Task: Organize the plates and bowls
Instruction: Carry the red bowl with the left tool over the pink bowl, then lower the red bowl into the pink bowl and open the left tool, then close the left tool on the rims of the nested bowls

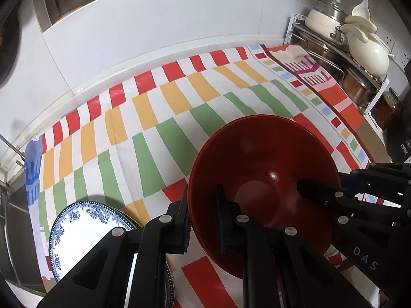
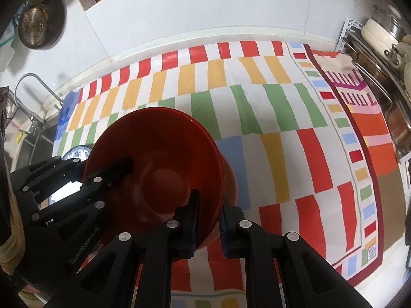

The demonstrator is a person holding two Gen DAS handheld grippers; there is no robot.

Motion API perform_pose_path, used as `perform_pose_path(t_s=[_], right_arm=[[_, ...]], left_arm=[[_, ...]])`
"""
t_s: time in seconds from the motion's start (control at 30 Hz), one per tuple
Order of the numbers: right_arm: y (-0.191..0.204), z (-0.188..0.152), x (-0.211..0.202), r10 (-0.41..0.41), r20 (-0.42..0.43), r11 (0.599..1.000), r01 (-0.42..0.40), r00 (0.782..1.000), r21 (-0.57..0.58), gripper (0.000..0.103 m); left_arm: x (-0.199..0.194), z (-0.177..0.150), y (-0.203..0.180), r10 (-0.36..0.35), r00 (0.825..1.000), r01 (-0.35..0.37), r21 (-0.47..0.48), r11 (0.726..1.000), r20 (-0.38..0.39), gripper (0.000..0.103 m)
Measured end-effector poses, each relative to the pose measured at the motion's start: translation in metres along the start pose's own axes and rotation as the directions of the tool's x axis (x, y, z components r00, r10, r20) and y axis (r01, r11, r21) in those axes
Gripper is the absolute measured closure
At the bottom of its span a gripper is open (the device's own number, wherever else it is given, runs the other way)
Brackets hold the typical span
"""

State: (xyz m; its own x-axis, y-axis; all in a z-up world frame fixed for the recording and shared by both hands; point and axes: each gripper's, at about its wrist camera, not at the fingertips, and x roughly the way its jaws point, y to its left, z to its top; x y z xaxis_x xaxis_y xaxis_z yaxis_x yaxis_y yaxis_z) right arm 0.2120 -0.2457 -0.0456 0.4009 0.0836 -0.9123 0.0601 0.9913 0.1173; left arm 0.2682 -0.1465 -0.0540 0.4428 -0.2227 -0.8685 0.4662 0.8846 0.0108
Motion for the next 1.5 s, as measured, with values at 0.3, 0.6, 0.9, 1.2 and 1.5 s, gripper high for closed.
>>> perform_pose_path(t_s=[0.3, 0.6, 0.9, 1.2, 1.5], right_arm=[[0.001, -0.007, 0.008, -0.037, -0.001, 0.998, 0.037, 0.999, -0.043, 0.088], [-0.005, -0.008, 0.0, -0.062, 0.054, 0.997, 0.065, 0.997, -0.052, 0.069], [-0.008, -0.006, -0.004, -0.034, 0.073, 0.999, 0.035, 0.997, -0.02, 0.062], [-0.024, -0.005, 0.017, 0.015, 0.029, 0.998, -0.017, 0.999, 0.068, 0.062], [-0.037, -0.008, 0.042, 0.071, -0.033, 0.989, -0.066, 0.997, 0.132, 0.062]], left_arm=[[0.005, -0.003, -0.003, 0.01, 1.0, -0.01, 0.021, 1.0, 0.002, 0.086], [-0.005, -0.003, 0.001, 0.041, 0.998, -0.042, 0.016, 0.999, 0.041, 0.085], [-0.009, -0.004, 0.006, 0.034, 0.999, -0.033, -0.015, 0.999, 0.042, 0.071], [0.011, -0.003, 0.008, 0.009, 1.0, -0.01, -0.05, 0.999, -0.016, 0.058], [0.035, -0.006, 0.009, -0.043, 0.995, 0.034, -0.093, 0.995, -0.093, 0.058]])
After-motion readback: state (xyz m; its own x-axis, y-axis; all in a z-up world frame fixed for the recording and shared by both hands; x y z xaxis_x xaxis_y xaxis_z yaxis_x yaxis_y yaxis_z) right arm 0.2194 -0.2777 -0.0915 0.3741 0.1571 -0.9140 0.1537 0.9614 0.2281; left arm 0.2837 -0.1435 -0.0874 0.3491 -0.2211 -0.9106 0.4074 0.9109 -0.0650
